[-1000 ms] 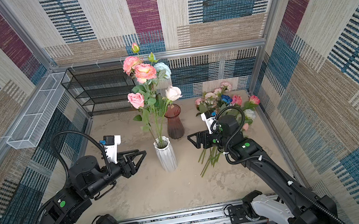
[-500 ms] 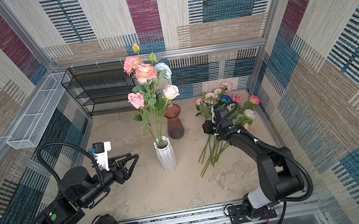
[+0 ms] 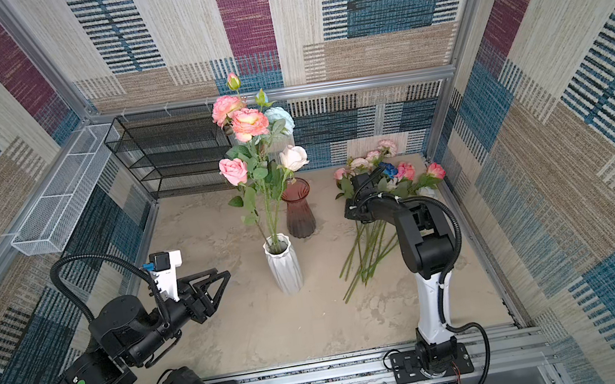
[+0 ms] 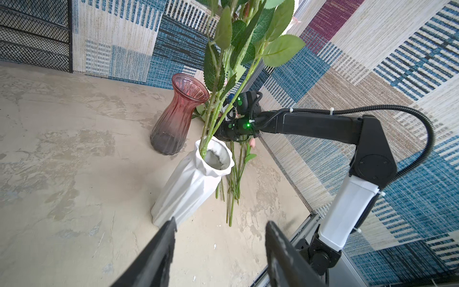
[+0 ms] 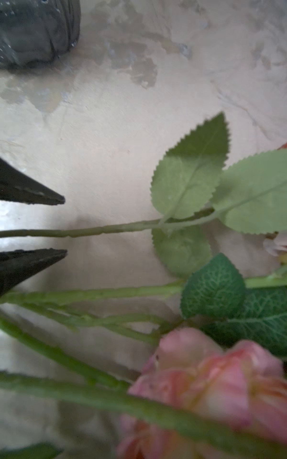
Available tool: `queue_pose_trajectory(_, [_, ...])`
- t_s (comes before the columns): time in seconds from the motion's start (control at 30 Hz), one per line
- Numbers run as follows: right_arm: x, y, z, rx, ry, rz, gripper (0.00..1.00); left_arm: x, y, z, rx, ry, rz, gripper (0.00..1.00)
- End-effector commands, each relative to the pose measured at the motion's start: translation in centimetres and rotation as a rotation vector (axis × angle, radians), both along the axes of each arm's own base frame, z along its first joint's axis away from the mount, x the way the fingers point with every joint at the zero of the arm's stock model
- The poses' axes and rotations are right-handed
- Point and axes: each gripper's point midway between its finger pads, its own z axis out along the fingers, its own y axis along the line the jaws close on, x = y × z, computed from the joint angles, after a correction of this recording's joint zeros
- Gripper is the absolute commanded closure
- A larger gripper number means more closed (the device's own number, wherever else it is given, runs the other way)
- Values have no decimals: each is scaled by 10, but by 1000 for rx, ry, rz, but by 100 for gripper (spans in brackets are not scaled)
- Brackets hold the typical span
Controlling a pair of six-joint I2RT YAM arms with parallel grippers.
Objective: Arrange the flowers into the vase
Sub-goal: 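Reach the right gripper into the pile and grasp a pink rose stem, then lift the pink rose upright and carry it over the white vase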
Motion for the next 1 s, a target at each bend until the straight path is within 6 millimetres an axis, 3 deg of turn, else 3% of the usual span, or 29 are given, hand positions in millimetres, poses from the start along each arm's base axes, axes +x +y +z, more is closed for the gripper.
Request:
queue_pose_trajectory(0.0, [6,-2,-4,-19,11,7,76,0,5,-3,-8,22,30,41])
queue_pose_trajectory(0.1, [10,6,8,16,-36,42,85,-1,8,-3,-8,20,39,41])
queue_pose_trajectory(0.2, [11,18,34,74,-115,88,99,0,10,-4,-10,21,47,41])
queue_pose_trajectory(0.33, [8,26,79,137,-256,116,100,1,9,-5,-10,20,49,41])
queue_pose_trajectory(0.53, [-13,26,163,218,-496,112,100,2,10,-6,-12,20,57,41])
queue_pose_trajectory(0.73, [-58,17,256,286,-754,100,100,3,11,-5,-18,16,68,41])
queue_pose_trajectory(0.97, [-136,7,341,360,-979,126,100,6,12,-3,-22,11,85,41])
